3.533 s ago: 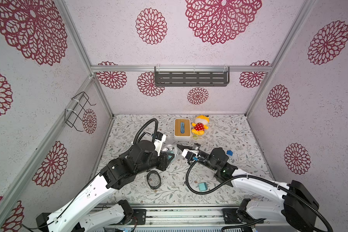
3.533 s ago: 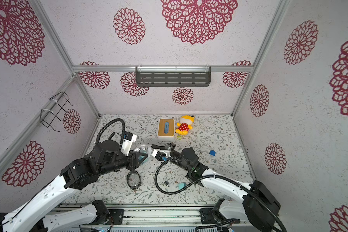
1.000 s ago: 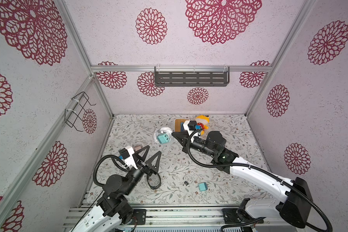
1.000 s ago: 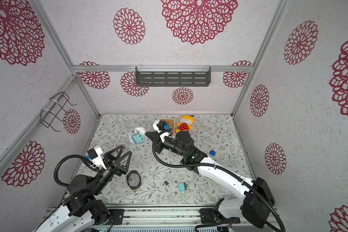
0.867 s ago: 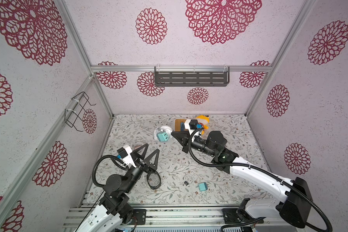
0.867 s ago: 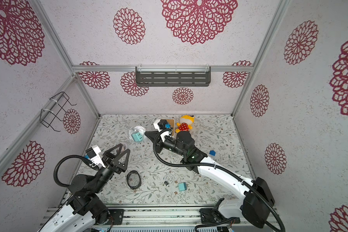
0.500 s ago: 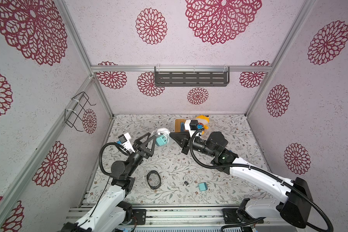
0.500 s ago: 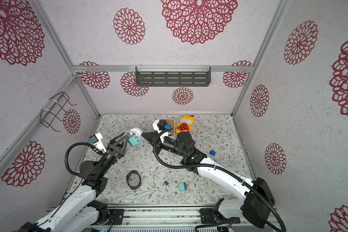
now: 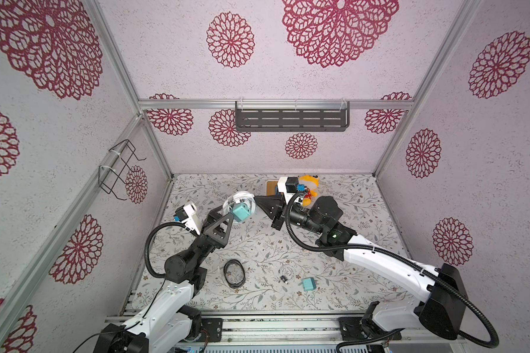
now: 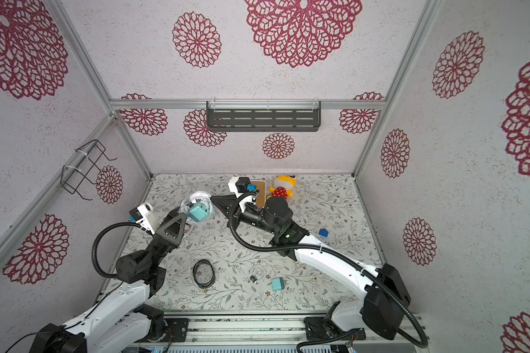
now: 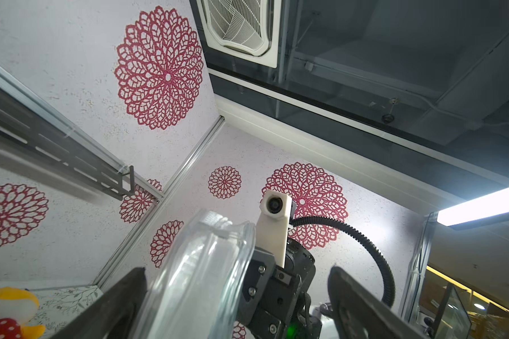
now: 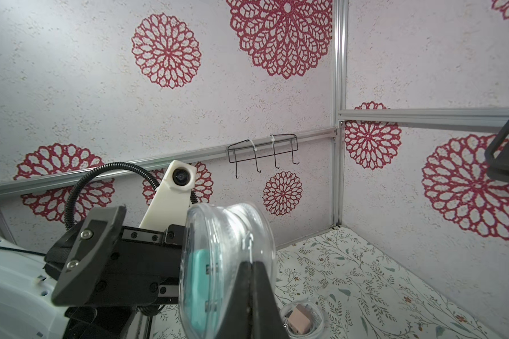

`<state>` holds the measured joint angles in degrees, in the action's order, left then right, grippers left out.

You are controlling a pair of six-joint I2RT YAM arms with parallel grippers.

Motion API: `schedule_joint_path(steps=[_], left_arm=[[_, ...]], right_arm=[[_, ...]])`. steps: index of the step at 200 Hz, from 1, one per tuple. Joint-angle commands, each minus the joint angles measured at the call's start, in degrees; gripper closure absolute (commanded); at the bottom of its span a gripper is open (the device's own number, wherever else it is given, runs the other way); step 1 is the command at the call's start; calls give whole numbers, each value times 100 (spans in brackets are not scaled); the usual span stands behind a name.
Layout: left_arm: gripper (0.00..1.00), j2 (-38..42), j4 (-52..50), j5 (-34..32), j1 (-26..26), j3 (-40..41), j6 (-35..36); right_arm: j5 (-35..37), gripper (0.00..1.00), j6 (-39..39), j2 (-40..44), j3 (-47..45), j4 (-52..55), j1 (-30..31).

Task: Pack away charging kits
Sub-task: Zip the zipper on the storage bag.

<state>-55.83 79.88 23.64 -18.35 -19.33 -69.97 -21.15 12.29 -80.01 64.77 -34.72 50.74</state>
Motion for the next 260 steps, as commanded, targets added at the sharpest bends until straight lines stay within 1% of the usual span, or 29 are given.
schedule_joint_path(steps=[1, 27, 47, 59, 72, 81, 92, 119, 141, 161, 173, 188, 200, 224, 234, 260], left_arm=[[2, -25, 151, 9, -18, -30, -115], [2, 11, 154, -41, -18, -21, -134], [2, 41, 151, -133, -28, -7, -148], [2, 73, 151, -196, -29, 14, -148], [2, 137, 151, -256, -38, 37, -123], [1, 175, 155, -300, -45, 52, -99], [1, 204, 152, -333, -49, 37, -89], [1, 204, 155, -408, -70, -16, -104], [4, 179, 152, -468, -98, 17, -95], [18, 156, 153, -496, -99, 35, -120], [24, 147, 151, -520, -107, 49, -129], [37, 128, 151, -540, -108, 52, -161], [44, 85, 158, -540, -107, 31, -220], [61, -18, 124, -514, -108, 4, -288], [70, -41, 43, -514, -99, 4, -298], [89, -13, -521, -288, -104, -155, -265]], right_arm=[[-60, 100, 151, 0, 387, -480, 102], [-17, 100, 200, -169, 517, -568, 132], [230, 100, 351, -291, 474, -857, 147], [470, 100, 525, -346, 331, -1247, 152], [790, 100, 818, -401, 44, -1931, 181], [813, 100, 1004, -480, -98, -2387, 217], [857, 100, 1144, -578, -174, -2676, 309], [1113, 100, 1110, -741, -254, -2828, 653], [1303, 100, 1151, -888, -222, -2856, 798], [1497, 100, 1176, -1010, -182, -2872, 850], [1571, 100, 1187, -1073, -105, -2773, 873], [1579, 100, 1163, -1146, -62, -2734, 901], [1602, 100, 1104, -1153, -61, -2661, 933], [1677, 100, 827, -1032, -143, -2343, 975], [1725, 100, 666, -921, -245, -2188, 980], [1718, 100, 115, -557, -524, -1737, 982]])
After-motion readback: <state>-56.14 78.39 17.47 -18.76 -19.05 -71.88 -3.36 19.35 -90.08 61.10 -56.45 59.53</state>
